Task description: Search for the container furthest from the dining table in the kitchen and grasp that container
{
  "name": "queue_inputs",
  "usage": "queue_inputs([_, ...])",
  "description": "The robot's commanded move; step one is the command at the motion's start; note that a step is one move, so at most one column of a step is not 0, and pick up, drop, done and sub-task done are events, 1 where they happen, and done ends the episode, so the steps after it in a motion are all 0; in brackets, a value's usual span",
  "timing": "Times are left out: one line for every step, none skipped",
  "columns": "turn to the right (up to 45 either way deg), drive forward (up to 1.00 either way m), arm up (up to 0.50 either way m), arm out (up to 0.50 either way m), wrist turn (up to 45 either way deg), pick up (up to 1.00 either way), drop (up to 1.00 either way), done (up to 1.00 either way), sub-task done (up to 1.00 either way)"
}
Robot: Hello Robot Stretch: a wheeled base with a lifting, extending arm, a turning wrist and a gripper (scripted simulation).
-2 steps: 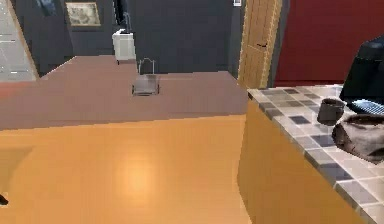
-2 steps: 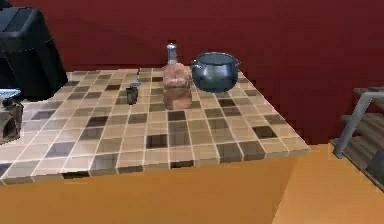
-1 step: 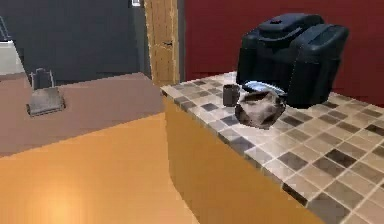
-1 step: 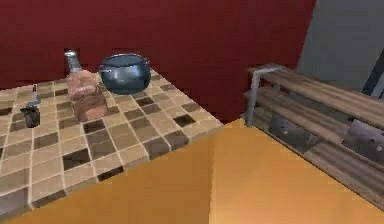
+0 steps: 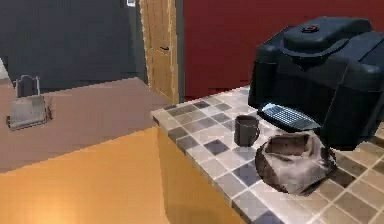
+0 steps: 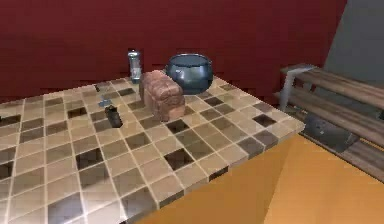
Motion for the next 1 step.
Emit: queue_inputs([-45.0, 0.0, 0.0, 0.0, 0.0, 0.0, 0.0, 0.0, 0.0])
